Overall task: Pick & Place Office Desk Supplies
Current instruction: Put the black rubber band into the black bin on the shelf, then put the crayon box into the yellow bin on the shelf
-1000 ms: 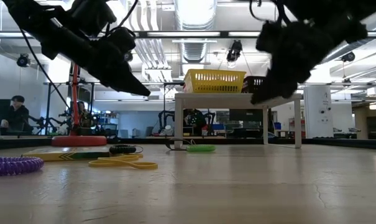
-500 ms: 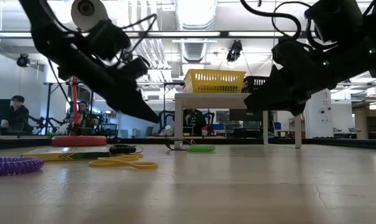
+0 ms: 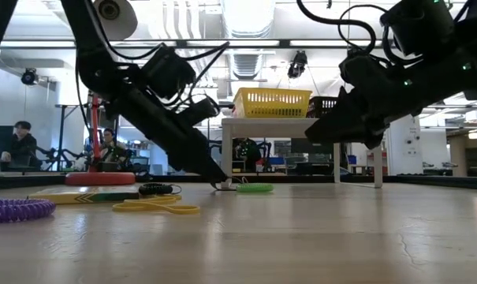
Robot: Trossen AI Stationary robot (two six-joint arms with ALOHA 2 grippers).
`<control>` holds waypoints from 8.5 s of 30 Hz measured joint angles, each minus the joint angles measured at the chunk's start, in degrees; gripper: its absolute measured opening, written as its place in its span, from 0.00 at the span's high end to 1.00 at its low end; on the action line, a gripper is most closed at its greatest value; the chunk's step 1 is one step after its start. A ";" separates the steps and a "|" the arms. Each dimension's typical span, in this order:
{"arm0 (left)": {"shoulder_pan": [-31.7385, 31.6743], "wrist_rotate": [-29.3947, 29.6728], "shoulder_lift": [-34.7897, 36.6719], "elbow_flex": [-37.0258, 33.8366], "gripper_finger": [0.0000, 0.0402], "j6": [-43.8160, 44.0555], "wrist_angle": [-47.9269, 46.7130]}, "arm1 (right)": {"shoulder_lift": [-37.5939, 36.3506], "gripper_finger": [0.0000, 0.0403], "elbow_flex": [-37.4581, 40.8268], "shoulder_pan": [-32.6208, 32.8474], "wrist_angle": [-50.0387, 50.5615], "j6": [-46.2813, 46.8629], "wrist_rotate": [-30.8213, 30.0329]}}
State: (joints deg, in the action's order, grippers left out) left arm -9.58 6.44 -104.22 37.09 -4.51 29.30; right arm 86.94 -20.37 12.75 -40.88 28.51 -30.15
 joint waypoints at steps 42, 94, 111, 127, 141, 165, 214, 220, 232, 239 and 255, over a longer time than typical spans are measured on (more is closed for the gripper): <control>4.39 -21.09 6.56 4.06 0.97 7.76 -3.40 | 11.20 0.42 -27.83 -0.76 24.63 -55.68 4.40; 4.28 -21.49 6.91 4.58 0.53 7.54 -4.24 | -9.25 0.97 -61.71 -44.72 99.65 -26.03 19.68; 4.35 -21.26 6.88 4.58 0.54 7.80 -4.28 | -0.76 0.97 -59.07 -51.91 97.15 -30.32 24.20; 6.87 -21.49 6.91 4.58 0.54 9.44 -5.39 | -6.63 0.69 -58.14 -50.58 94.67 -33.41 25.72; 8.17 -14.80 16.06 7.10 0.54 10.54 -28.96 | -22.67 0.58 -38.68 -41.07 71.21 -31.34 30.18; 19.51 -10.58 32.71 -10.63 0.85 50.59 -53.90 | -11.21 0.69 -13.90 -5.23 16.29 -34.20 16.45; 20.58 -16.15 -0.86 10.51 0.99 37.99 -18.73 | -17.84 0.85 -10.97 3.20 23.39 -25.04 13.51; 19.34 -17.25 -1.24 15.60 0.99 29.88 -21.27 | -16.83 0.84 -8.96 3.88 24.37 -12.20 16.59; 18.47 -14.51 1.25 14.62 0.99 28.66 -30.13 | 0.36 0.60 -10.53 4.00 20.90 1.11 32.17; 18.30 -13.31 1.13 11.29 0.99 29.81 -22.05 | 9.81 0.58 -16.63 3.98 20.99 0.23 33.67; 17.99 -9.25 0.96 2.88 0.99 31.59 -13.68 | 11.17 0.67 -17.75 4.11 26.40 -3.14 32.78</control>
State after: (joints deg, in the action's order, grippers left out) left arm 8.40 -2.81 -103.26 39.97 27.08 15.62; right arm 98.10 -38.11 16.86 -14.48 25.37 2.63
